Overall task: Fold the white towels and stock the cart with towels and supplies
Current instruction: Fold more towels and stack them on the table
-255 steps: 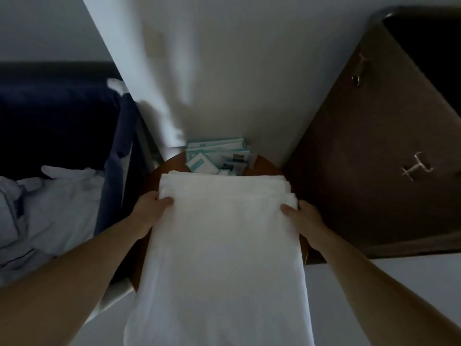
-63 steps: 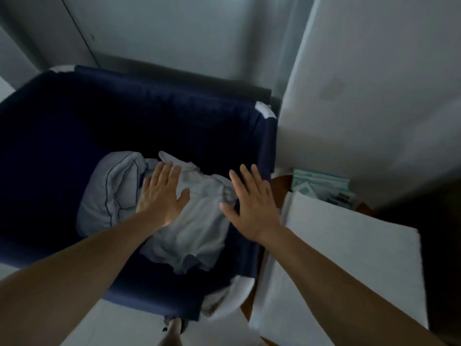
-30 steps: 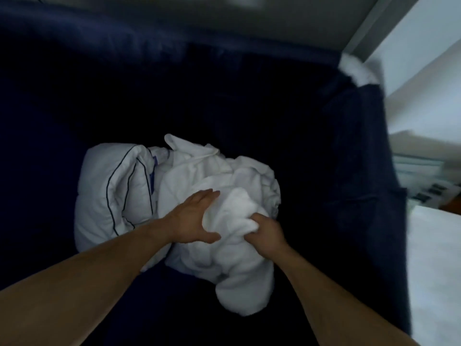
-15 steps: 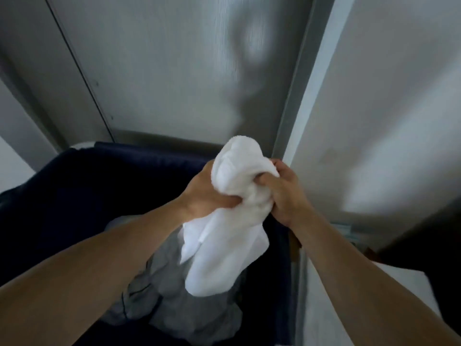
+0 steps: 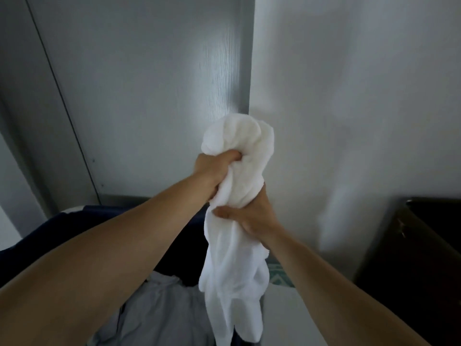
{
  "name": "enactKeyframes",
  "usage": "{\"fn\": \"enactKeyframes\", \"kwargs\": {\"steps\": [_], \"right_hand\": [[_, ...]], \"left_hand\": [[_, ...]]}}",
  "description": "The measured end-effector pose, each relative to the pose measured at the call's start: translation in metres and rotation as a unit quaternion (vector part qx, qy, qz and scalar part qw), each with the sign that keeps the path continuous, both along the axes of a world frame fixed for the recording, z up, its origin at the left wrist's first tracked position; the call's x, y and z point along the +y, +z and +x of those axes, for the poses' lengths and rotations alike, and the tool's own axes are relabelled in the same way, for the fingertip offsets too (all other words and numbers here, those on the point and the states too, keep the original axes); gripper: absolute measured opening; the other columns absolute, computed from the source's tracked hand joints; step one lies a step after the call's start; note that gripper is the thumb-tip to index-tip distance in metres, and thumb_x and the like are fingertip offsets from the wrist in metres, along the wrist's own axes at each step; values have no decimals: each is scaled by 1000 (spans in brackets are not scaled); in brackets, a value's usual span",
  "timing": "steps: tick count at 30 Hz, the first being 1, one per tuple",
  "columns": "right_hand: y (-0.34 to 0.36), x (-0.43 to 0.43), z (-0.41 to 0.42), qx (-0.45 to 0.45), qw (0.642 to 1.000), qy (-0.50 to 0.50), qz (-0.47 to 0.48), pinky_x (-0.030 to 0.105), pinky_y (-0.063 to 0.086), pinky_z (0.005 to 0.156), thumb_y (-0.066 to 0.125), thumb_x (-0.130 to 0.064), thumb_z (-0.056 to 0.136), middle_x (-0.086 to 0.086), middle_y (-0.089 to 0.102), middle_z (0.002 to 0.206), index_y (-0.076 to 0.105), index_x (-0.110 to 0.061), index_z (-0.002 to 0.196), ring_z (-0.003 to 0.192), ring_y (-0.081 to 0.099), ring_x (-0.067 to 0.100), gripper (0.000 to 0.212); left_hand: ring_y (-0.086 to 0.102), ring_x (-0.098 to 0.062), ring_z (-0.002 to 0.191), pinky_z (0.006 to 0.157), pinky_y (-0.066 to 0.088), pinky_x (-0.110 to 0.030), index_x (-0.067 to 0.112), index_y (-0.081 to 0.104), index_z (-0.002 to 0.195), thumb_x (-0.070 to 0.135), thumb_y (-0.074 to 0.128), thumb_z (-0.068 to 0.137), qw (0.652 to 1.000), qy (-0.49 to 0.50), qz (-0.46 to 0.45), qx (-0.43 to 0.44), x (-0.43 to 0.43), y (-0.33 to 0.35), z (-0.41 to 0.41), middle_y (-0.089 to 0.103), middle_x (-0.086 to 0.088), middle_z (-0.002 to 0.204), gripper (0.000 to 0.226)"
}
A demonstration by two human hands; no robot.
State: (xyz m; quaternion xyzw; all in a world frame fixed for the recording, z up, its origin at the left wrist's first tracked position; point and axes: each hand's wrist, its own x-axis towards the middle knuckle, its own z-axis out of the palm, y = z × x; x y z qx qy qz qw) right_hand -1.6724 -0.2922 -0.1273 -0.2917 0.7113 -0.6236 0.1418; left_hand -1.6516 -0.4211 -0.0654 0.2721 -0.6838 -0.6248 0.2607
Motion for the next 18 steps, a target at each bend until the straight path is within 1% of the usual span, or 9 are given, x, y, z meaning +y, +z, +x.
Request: {"fn": "enactKeyframes", "kwargs": {"steps": [2, 4, 6, 8, 10, 12, 13, 15, 18], "right_hand": [[11, 17, -6, -11, 998, -57, -28, 17, 48, 75, 94, -27, 57, -21, 64, 108, 43, -41, 131, 99, 61, -4, 91], [22, 37, -12, -11, 993, -104, -46, 26, 55, 79, 89, -21, 62, -17, 69, 103, 56, -42, 116, 98, 65, 5, 67], [36, 54, -17, -18, 989, -126, -76, 34, 59, 82, 85, -16, 63, -14, 71, 99, 60, -42, 104, 93, 68, 9, 55], [50, 69, -21, -20, 984, -142, -103, 37, 61, 81, 83, -12, 62, -11, 74, 98, 63, -37, 103, 91, 71, 11, 52], [64, 83, -22, -10, 981, -157, -118, 35, 62, 77, 82, -10, 64, -11, 75, 93, 66, -34, 103, 85, 72, 9, 48], [78, 97, -21, 0, 977, -172, -129, 30, 61, 72, 81, -8, 66, -14, 75, 88, 67, -34, 100, 79, 72, 5, 45], [83, 103, -22, 6, 975, -181, -127, 29, 60, 71, 81, -7, 66, -14, 75, 87, 67, -33, 100, 79, 72, 5, 45], [91, 115, -21, 17, 972, -205, -116, 32, 61, 74, 82, -8, 65, -11, 76, 90, 68, -31, 104, 81, 73, 7, 47], [88, 136, -24, 36, 964, -248, -92, 37, 62, 79, 84, -11, 62, -9, 75, 93, 67, -32, 104, 85, 72, 9, 50]], "left_hand": [[68, -23, 95, 80, 55, -37, 18, 64, 110, 58, 79, 61, 999, -39, 29, 3, 14, 11, -2, 71, -1, 100, 65], [67, -25, 102, 87, 57, -42, 16, 60, 121, 50, 83, 68, 991, -119, 65, 5, 19, 18, -1, 70, -4, 112, 68], [68, -25, 107, 87, 58, -42, 17, 57, 131, 49, 81, 73, 976, -210, 58, 21, 23, 24, 1, 71, -3, 119, 70], [66, -23, 112, 87, 57, -39, 22, 54, 135, 51, 78, 74, 962, -270, 26, 23, 33, 29, 1, 70, 0, 122, 72], [65, -21, 112, 87, 55, -37, 28, 50, 135, 52, 77, 75, 957, -291, -12, 14, 49, 36, 2, 67, 4, 123, 71], [62, -23, 112, 93, 51, -44, 31, 48, 133, 59, 73, 76, 952, -302, -34, -22, 61, 44, 1, 65, 3, 122, 68], [61, -26, 113, 98, 49, -49, 29, 50, 132, 63, 73, 74, 946, -319, -33, -44, 67, 48, -1, 64, 1, 122, 71], [63, -29, 111, 96, 51, -53, 22, 56, 130, 64, 73, 71, 933, -351, -26, -66, 77, 52, -6, 66, -3, 121, 74], [67, -26, 104, 92, 55, -49, 17, 61, 124, 50, 74, 79, 937, -349, -12, -31, 96, 50, -19, 70, -4, 114, 58]]}}
